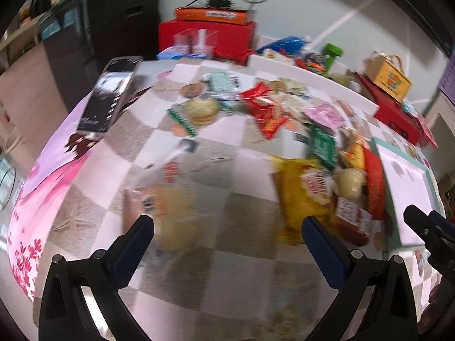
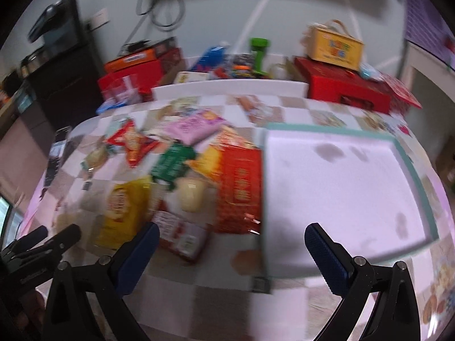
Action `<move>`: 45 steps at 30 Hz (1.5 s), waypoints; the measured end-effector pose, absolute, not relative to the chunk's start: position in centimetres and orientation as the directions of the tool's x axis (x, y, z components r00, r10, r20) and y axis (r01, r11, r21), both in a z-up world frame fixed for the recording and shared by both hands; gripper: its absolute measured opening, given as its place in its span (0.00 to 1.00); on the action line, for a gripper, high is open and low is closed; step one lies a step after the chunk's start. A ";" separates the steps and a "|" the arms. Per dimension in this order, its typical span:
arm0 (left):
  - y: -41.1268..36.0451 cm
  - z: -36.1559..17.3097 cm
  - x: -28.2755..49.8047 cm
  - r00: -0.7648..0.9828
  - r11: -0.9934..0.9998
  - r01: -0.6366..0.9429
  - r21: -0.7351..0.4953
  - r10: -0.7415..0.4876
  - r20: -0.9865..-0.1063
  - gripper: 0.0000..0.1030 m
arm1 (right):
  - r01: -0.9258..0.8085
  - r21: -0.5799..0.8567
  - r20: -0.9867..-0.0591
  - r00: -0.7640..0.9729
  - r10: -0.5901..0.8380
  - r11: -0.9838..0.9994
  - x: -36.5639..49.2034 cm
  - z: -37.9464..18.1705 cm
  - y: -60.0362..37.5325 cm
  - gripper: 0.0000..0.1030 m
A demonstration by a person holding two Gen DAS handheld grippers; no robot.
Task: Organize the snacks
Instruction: 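Grasp the clear bun bag with the left tool while the right tool grasps the milk biscuit pack, then lift the bun bag with the left tool while the right tool carries the biscuit pack over the tray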
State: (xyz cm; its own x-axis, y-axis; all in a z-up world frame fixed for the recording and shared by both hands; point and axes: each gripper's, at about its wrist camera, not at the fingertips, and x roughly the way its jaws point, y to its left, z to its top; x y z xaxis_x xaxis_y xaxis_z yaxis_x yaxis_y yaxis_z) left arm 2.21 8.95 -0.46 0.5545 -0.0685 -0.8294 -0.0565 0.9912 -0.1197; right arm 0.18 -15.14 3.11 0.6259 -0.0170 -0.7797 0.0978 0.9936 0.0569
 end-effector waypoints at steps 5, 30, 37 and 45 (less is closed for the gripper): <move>11.3 -1.7 2.7 0.526 0.986 -0.120 -0.120 -0.040 -0.849 1.00 | 0.012 0.042 -0.811 0.584 0.027 0.999 2.3 1.6 -12.0 1.00; 12.3 -4.7 6.9 0.444 0.946 -0.277 -0.171 -0.032 -0.895 0.60 | -0.090 0.026 -0.879 0.472 0.066 0.996 5.1 -4.2 -9.4 0.88; 10.8 -4.7 7.6 0.446 0.943 -0.287 -0.171 -0.026 -0.894 0.56 | -0.096 0.024 -0.874 0.482 0.068 0.995 5.5 -4.5 -8.9 0.85; 10.1 -4.6 6.9 0.464 0.958 -0.239 -0.161 -0.033 -0.885 0.56 | -0.100 0.064 -0.887 0.450 0.102 0.993 4.9 -4.2 -8.6 0.78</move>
State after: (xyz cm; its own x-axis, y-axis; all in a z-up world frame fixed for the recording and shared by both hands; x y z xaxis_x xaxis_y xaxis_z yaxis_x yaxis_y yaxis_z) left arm 6.90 10.12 -4.60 0.4639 -0.0331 -0.8853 -0.2389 0.9576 -0.1610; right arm 4.86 -8.61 -4.20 0.4499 0.1020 -0.8872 -0.0996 0.9930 0.0637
